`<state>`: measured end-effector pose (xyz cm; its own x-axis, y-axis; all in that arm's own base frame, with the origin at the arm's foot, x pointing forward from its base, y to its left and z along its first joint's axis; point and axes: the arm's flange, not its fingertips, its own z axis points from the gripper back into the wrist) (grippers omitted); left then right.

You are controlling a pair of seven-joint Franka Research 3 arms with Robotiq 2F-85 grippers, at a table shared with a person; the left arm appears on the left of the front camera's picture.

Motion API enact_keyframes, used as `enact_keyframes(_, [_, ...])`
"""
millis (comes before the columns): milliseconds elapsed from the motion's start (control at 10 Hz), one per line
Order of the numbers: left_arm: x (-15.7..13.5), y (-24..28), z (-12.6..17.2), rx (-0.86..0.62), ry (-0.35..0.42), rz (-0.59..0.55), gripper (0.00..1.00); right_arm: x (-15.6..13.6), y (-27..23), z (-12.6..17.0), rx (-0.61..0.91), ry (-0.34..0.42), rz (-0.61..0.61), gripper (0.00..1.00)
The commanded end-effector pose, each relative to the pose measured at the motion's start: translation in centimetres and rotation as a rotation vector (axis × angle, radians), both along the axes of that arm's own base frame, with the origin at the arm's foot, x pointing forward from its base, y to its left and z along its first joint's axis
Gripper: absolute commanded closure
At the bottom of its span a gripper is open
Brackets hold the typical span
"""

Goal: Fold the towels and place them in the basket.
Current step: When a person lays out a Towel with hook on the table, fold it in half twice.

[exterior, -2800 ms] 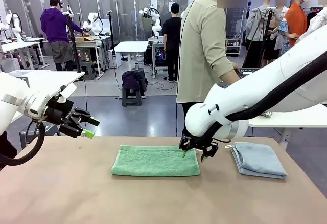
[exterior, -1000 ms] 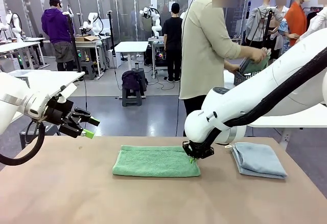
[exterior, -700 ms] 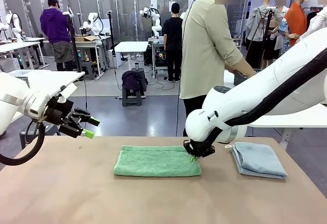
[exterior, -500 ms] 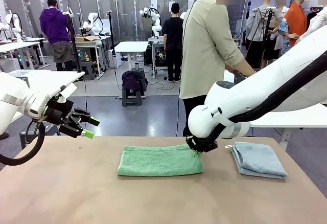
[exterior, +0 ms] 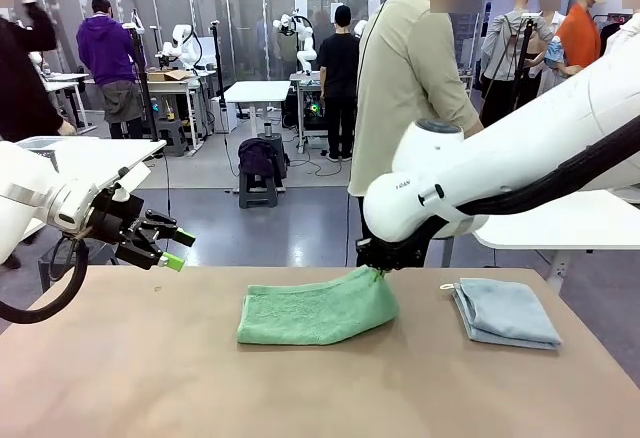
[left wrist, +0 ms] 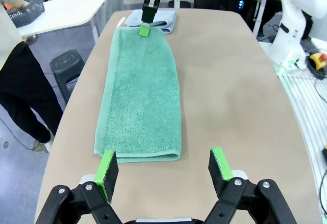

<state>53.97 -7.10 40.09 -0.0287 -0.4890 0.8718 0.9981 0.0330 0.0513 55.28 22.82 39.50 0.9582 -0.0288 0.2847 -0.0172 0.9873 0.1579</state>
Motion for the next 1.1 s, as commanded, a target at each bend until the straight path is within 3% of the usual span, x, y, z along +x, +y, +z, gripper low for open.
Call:
enact_keyframes(0, [-0.1, 0.1, 0.2, -0.01, 0.01, 0.001, 0.1, 0.4, 3.5, 2.0, -0.065, 0.0, -0.012, 1.0])
enact_keyframes(400, [-0.1, 0.1, 0.2, -0.01, 0.01, 0.001, 0.1, 1.8, 5.5, 2.1, -0.111, 0.019, -0.015, 1.0])
enact_keyframes(1000, [-0.1, 0.1, 0.2, -0.01, 0.01, 0.001, 0.1, -0.4, 0.4, -2.2, -0.066, 0.139, -0.169, 1.0])
